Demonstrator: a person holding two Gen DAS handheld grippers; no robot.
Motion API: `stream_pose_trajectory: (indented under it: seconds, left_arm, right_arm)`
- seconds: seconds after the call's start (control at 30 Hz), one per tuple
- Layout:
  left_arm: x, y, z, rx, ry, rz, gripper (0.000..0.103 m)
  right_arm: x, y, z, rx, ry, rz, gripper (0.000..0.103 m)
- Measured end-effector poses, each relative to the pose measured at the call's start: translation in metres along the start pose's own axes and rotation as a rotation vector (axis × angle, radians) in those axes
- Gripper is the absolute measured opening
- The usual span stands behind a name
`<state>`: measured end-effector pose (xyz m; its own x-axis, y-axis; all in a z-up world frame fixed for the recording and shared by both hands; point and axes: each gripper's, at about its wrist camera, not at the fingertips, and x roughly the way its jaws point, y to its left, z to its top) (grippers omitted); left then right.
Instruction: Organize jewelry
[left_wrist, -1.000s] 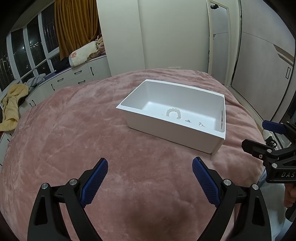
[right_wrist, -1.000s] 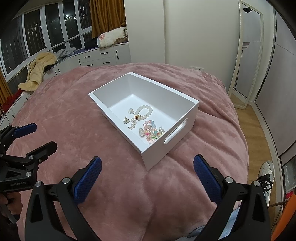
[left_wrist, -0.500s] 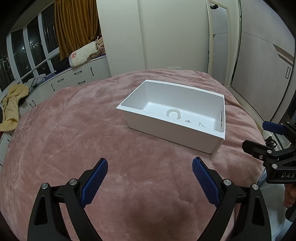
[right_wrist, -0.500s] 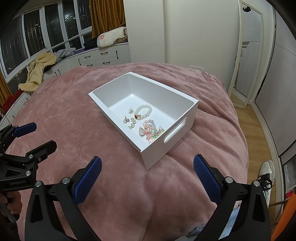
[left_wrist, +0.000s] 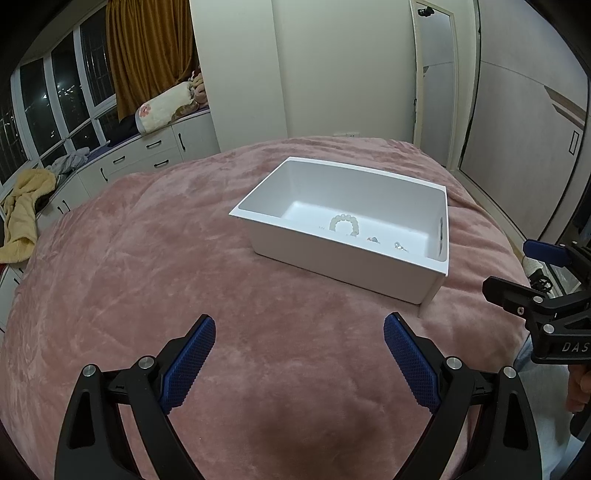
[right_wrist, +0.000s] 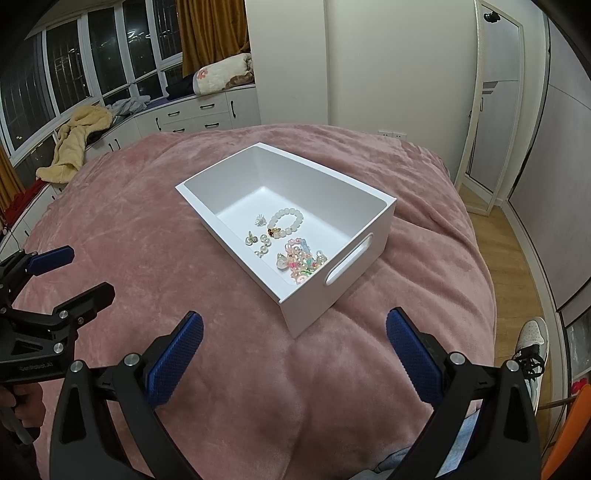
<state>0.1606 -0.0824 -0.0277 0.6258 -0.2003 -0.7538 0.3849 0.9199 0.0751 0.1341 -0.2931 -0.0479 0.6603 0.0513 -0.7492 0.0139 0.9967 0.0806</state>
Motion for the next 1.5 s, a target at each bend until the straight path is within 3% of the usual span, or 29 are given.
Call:
stream_pose_trajectory:
  seconds: [1.5]
  left_arm:
    - [0.0003, -0.0032, 0.0015, 0.023, -0.012, 0.009, 0.094]
  right_arm:
    - [-0.0007, -0.0048, -0.002, 0.01, 0.0, -0.004, 0.098]
